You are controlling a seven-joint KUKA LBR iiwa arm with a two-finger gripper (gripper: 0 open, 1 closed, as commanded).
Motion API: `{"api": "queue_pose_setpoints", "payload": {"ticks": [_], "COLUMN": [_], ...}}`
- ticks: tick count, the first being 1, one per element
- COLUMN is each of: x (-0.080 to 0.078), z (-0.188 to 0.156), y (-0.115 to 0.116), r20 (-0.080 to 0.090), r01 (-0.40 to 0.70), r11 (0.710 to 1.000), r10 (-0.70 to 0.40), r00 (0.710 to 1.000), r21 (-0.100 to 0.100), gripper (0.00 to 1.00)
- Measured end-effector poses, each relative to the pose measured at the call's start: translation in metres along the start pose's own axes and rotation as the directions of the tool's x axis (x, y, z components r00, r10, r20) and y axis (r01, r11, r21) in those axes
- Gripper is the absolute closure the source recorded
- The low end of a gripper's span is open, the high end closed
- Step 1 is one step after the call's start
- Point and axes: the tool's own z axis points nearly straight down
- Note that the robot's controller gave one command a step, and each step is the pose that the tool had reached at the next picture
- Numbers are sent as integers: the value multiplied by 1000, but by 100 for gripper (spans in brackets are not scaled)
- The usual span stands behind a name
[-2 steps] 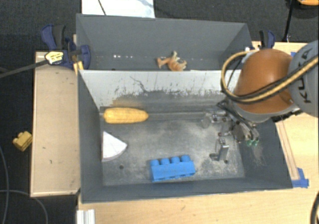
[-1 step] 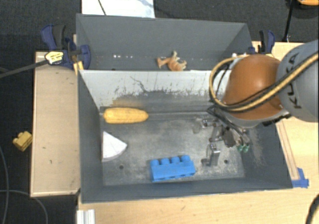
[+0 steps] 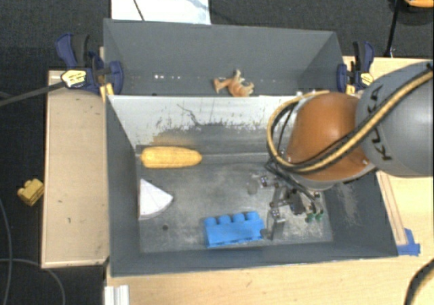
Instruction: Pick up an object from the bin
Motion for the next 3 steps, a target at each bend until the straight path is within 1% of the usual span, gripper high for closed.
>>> {"api": "queue_pose_setpoints", "payload": {"ticks": [1, 2, 3], "x": [4, 0, -8], "z": [39, 54, 43], "y": [7, 31, 45], "r20": [0, -4, -2], "r01": [16, -133, -320], "r11": [1000, 991, 947], "r10": [-16, 133, 320], "r00": [1000, 991, 947], "r21": [3, 3, 3], "gripper": [0, 0, 0]}}
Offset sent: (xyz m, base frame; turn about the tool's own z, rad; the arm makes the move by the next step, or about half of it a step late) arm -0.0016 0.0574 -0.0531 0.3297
